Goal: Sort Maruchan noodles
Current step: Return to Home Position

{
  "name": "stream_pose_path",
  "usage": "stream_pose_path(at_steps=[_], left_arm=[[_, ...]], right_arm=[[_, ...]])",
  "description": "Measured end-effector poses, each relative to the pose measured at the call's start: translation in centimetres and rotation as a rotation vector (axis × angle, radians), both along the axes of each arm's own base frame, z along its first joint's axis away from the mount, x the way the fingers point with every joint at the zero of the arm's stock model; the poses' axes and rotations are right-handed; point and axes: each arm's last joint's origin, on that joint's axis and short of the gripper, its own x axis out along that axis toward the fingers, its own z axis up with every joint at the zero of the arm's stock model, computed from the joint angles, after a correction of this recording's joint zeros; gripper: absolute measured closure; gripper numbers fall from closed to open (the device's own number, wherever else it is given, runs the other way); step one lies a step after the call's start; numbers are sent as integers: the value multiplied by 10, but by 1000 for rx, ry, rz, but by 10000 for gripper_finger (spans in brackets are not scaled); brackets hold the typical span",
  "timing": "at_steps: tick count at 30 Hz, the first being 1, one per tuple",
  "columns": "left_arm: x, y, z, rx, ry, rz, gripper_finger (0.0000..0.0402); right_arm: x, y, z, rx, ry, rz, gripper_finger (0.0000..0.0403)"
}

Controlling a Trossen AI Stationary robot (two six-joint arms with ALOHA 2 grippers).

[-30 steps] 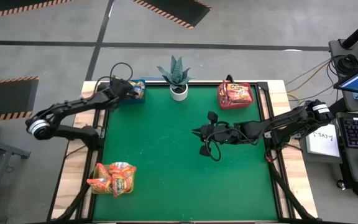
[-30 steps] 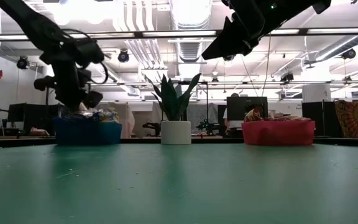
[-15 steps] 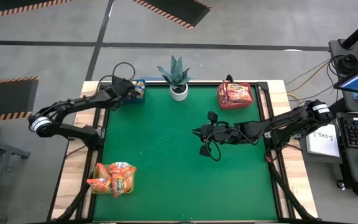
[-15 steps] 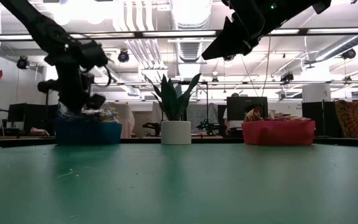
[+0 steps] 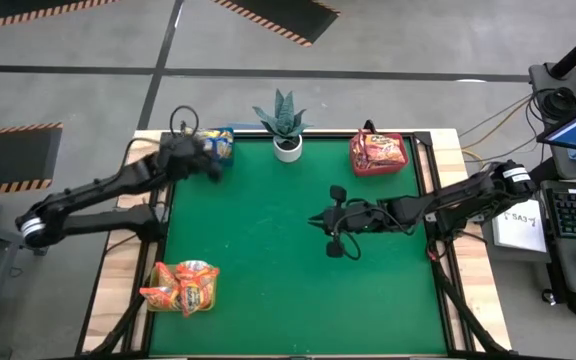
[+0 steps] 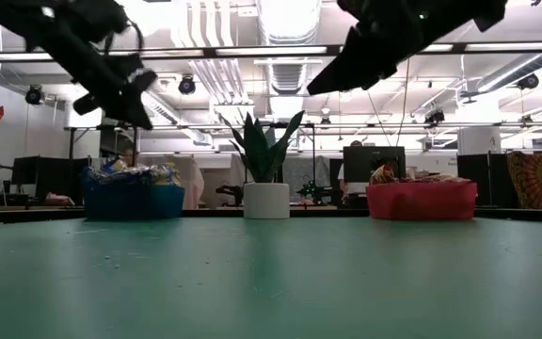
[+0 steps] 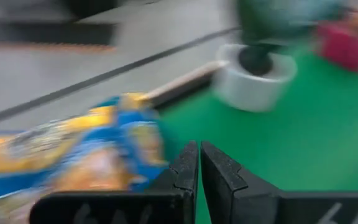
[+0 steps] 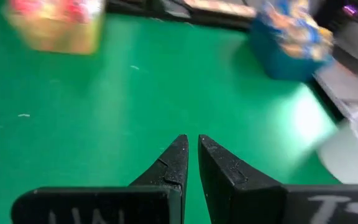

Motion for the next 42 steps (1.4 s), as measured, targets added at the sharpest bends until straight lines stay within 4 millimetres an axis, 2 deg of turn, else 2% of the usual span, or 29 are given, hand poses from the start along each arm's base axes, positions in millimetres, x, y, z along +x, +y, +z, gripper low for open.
stream_pose_path(at_steps=[5,11,21,28,36,42], left_arm=[[-6,-38,-1,41,-84,-397,400],[-24,-64,-12,156,-227,-580,400],[-49,-75,-36,221,-456,-596,400],[-58,-77,-48,244,-478,-605,400],[-54,-78,-64,222,-432,-668,400],[-50,-78,-75,201,-444,-687,400]], right_arm=[[-7,1,-8,-14,-77,113,375],[-32,-11,-10,18,-152,159,375],[-87,-27,-21,40,-279,117,375],[-123,-29,-25,68,-376,113,375],[-159,-32,-42,68,-481,115,375],[-185,-34,-44,33,-671,123,375]])
